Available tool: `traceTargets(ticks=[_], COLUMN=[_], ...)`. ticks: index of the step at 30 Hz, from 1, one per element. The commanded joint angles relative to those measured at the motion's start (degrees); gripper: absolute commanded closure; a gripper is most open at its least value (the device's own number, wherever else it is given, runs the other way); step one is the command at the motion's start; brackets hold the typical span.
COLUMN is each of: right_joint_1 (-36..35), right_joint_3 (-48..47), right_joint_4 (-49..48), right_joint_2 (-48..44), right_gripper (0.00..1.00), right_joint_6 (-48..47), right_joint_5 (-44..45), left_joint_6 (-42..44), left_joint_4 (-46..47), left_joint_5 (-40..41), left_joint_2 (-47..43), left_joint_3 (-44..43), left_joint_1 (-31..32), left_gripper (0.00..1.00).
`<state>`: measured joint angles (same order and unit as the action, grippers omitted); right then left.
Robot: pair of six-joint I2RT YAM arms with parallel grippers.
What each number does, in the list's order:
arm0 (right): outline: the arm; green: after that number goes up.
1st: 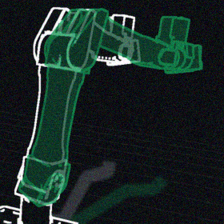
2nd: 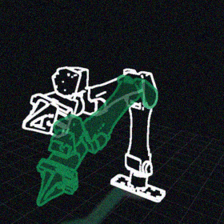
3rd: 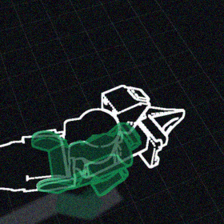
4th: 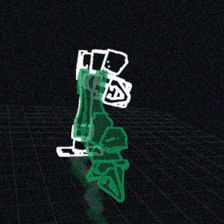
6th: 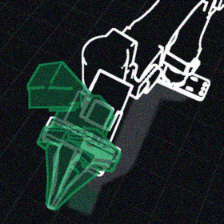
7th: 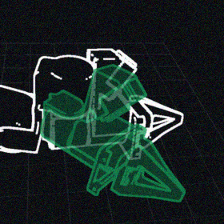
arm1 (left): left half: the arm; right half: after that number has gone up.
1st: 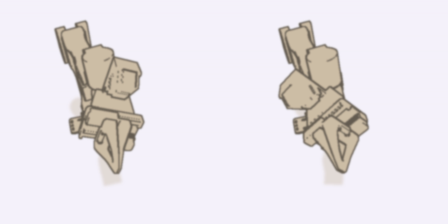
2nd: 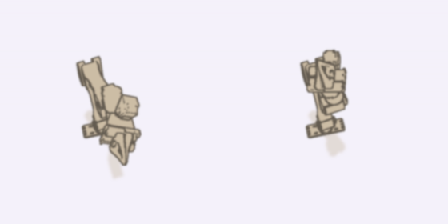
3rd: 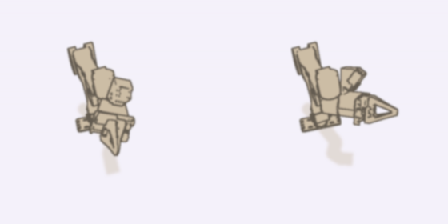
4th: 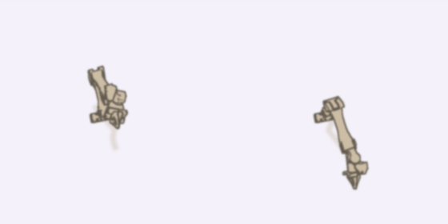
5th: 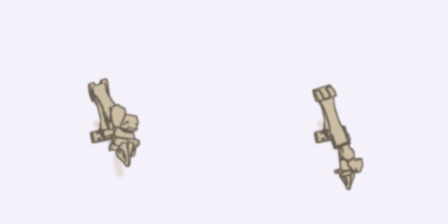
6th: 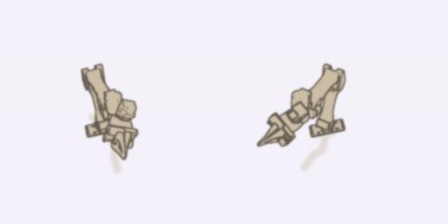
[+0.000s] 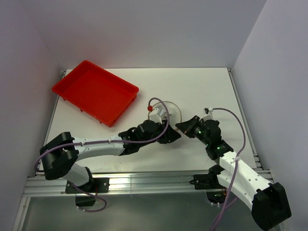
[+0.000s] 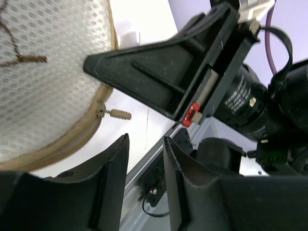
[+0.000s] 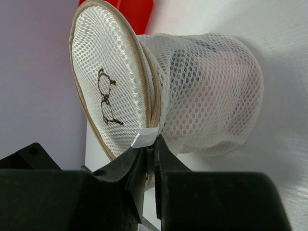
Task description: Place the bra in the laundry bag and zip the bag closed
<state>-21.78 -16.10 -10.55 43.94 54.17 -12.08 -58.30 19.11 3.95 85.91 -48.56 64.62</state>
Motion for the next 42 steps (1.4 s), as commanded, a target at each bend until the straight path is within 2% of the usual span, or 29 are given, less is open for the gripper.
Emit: traceTargets(ticks=[1, 4, 11, 22, 27, 35, 39, 42], right_joint_1=[-0.46, -0.37, -0.46, -3.88, -5.99, -9.95, -10.04, -10.04], right_joint_3=[0.98, 1.33, 5.89, 9.59, 10.3, 10.12, 10.21, 10.12], right_joint_4=[-3.69, -4.22, -10.72, -15.64, -16.0, -14.77, -14.33, -14.15], right_joint_2=[-1.23, -1.75, -3.51, -6.41, -6.06, -8.69, -9.23, -9.31], right_gripper=[0.92, 0.92, 0.98, 1.0, 1.0, 1.0, 1.0, 1.0], right_joint_6=[-0.65, -0.73, 3.03, 6.38, 5.68, 5.24, 5.15, 4.98], right_joint_5=[0.83, 1.18, 1.0, 6.97, 10.31, 14.54, 14.54, 14.36], left_joint_6=[-1.9, -2.87, -8.4, -15.08, -16.14, -17.37, -17.37, -17.19], left_joint_4=[3.91, 4.44, 11.37, 19.11, 21.14, 22.37, 22.73, 22.46], left_joint_5=[2.99, 3.52, 5.11, 4.67, 4.14, 4.66, 4.84, 5.11], left_joint_2=[0.93, 1.19, 0.22, 2.16, 3.12, 3.3, 3.21, 3.3], left_joint_3=[-0.05, 0.39, 6.27, 8.92, 9.09, 9.7, 9.88, 9.79], left_joint_1=[0.42, 0.42, 0.42, 0.42, 0.42, 0.42, 0.42, 0.42], left_gripper=[0.6, 0.6, 0.49, 0.45, 0.48, 0.66, 0.68, 0.64])
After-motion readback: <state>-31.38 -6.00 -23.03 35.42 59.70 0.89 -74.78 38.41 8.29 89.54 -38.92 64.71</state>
